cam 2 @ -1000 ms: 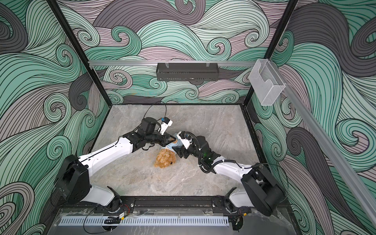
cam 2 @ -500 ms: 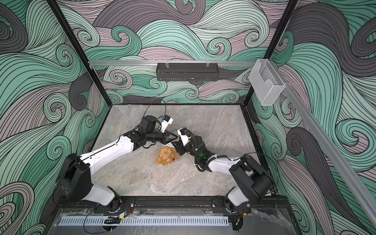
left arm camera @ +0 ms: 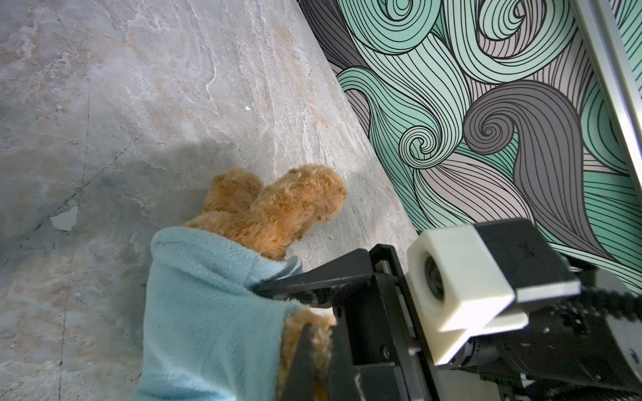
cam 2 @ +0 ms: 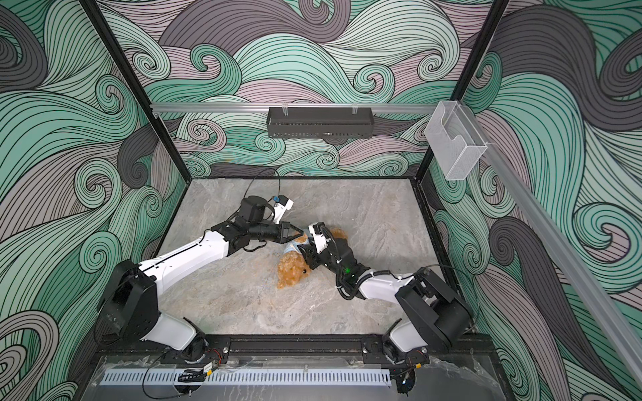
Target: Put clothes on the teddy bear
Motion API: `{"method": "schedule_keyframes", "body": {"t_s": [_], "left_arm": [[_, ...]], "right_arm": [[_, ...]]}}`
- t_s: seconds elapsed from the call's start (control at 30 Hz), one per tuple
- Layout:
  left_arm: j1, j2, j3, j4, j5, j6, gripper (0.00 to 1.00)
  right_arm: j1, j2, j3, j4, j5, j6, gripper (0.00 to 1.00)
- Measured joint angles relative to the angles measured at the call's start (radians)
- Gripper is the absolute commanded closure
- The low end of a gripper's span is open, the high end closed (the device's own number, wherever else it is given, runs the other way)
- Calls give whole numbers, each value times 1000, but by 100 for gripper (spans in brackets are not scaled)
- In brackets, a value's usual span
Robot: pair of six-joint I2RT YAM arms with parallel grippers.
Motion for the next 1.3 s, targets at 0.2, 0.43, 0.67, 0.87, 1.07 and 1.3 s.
{"method": "schedule_keyframes", "body": {"t_s": [0.2, 0.43, 0.67, 0.87, 1.07, 1.3], "left_arm": [[1, 30, 2, 45, 57, 14, 100], [5, 87, 14, 75, 121, 21, 100], [6, 115, 42, 117, 189, -4, 100], [5, 114, 46, 140, 223, -18, 98], [52, 169, 74, 59, 76, 5, 64], [147, 230, 158, -92, -327, 77, 37]], "right_arm": [[-38, -156, -27, -137, -42, -58, 35], [-129, -307, -34, -257, -134, -102, 32], [-202, -402, -40, -367, -127, -101, 32], [-244, -474, -43, -423, -58, -98, 31], [-248, -404, -30, -429, -48, -97, 32], [-237, -180, 81, -428, -49, -71, 34]]}}
